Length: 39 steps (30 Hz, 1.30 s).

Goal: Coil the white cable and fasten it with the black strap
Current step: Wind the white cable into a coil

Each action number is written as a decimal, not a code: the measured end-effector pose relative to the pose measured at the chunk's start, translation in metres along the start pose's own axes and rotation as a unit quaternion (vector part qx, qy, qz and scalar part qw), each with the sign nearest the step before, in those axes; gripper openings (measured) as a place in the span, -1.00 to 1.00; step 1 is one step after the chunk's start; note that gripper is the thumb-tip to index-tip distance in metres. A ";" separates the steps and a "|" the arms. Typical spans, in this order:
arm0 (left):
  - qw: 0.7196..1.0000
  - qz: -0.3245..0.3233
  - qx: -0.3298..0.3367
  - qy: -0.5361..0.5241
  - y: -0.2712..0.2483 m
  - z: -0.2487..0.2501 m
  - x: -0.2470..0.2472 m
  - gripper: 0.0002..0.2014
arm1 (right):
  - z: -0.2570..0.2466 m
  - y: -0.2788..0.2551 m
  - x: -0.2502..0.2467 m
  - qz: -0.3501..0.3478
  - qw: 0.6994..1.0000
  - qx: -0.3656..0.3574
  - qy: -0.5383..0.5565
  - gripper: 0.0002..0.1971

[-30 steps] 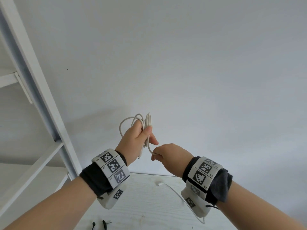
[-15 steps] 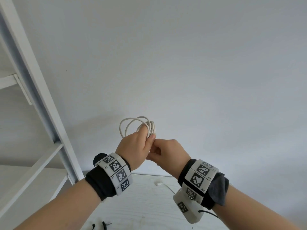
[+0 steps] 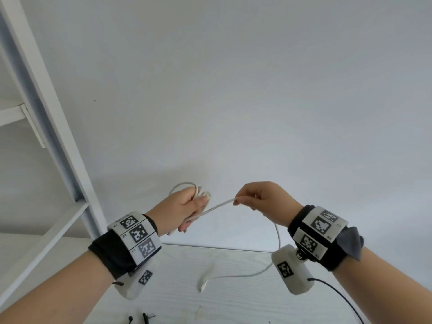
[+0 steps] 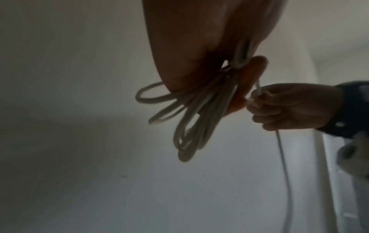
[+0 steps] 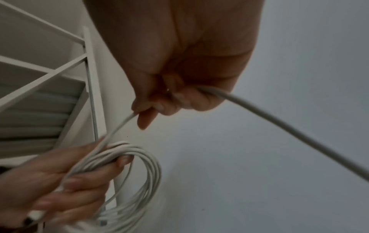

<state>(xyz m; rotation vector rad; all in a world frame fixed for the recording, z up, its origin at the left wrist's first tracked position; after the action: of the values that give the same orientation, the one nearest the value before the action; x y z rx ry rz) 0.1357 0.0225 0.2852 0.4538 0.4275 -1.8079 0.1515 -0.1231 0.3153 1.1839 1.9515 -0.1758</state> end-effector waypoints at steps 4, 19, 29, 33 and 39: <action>0.992 -0.085 -0.021 -0.090 -0.007 -0.001 0.027 -0.44 | -0.005 0.009 -0.014 0.077 0.996 -0.020 -0.030 -0.88; 0.929 -0.069 -0.033 -0.362 -0.005 0.017 0.009 -0.75 | 0.048 0.005 0.017 0.073 0.994 0.058 0.053 -0.67; 0.797 0.064 -0.029 -0.600 0.020 0.002 -0.037 -0.69 | 0.078 -0.025 0.059 0.006 0.991 0.120 0.064 -0.78; 0.786 0.105 0.016 -0.609 0.023 0.000 -0.065 -0.70 | 0.078 -0.037 0.055 0.047 0.988 0.128 0.078 -0.87; 0.879 0.166 0.018 -0.446 0.021 0.003 -0.065 -0.77 | 0.030 -0.027 0.054 -0.012 0.997 0.021 -0.075 -0.89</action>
<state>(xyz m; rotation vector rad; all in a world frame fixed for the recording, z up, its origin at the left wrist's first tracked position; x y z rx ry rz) 0.1728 0.0686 0.3198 -0.2956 -0.3148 -1.4922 0.1361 -0.1167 0.2503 1.1405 1.8386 -0.3112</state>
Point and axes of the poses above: each hand's wrist, its own y-axis towards the middle knuckle, its own x-axis out of the palm, z = x × y, the point moved 10 cm from there along y, towards the middle knuckle, and after that the axes turned 11 degrees about -x, right-handed, at the moved point
